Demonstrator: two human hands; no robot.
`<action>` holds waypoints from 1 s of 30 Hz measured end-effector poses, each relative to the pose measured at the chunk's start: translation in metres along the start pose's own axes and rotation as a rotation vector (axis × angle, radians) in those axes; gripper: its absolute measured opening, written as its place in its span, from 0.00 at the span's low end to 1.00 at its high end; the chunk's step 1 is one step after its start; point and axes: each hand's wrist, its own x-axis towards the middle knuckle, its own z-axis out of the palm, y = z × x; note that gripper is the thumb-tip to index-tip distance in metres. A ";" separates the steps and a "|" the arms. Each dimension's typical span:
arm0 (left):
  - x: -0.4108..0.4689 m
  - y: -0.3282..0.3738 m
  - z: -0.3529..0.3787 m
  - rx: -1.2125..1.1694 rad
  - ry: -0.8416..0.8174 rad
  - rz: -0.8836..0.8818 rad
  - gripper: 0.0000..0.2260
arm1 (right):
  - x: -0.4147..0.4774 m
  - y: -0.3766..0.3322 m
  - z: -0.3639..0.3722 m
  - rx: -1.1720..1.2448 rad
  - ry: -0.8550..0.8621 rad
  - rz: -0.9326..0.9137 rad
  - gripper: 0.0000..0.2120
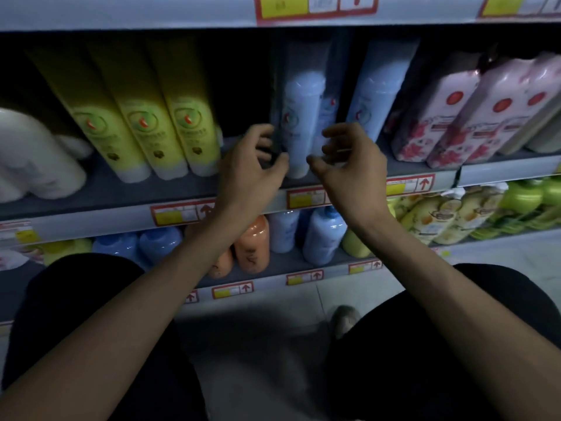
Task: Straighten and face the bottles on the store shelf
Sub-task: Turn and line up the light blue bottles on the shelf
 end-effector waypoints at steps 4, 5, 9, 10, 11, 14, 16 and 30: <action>0.009 0.006 0.014 -0.109 0.049 -0.080 0.19 | 0.010 0.007 0.009 -0.027 -0.057 0.023 0.27; 0.010 0.008 0.016 -0.146 0.065 -0.104 0.18 | 0.012 0.007 0.012 -0.026 -0.072 0.030 0.29; 0.013 0.013 0.020 -0.266 0.100 -0.167 0.16 | 0.019 0.006 0.027 0.007 -0.073 0.002 0.30; 0.013 0.013 0.021 -0.280 0.104 -0.173 0.16 | 0.021 0.004 0.029 0.013 -0.063 0.007 0.29; 0.013 0.013 0.020 -0.292 0.107 -0.175 0.16 | 0.022 0.004 0.031 0.019 -0.052 0.021 0.29; 0.010 0.014 0.019 -0.309 0.126 -0.168 0.14 | 0.024 0.003 0.032 0.038 -0.034 0.046 0.29; 0.005 0.012 0.017 -0.304 0.138 -0.153 0.13 | 0.023 0.003 0.033 0.050 -0.038 0.031 0.29; 0.002 -0.016 0.010 -0.242 0.066 -0.167 0.08 | 0.005 0.003 0.006 0.092 -0.007 0.011 0.18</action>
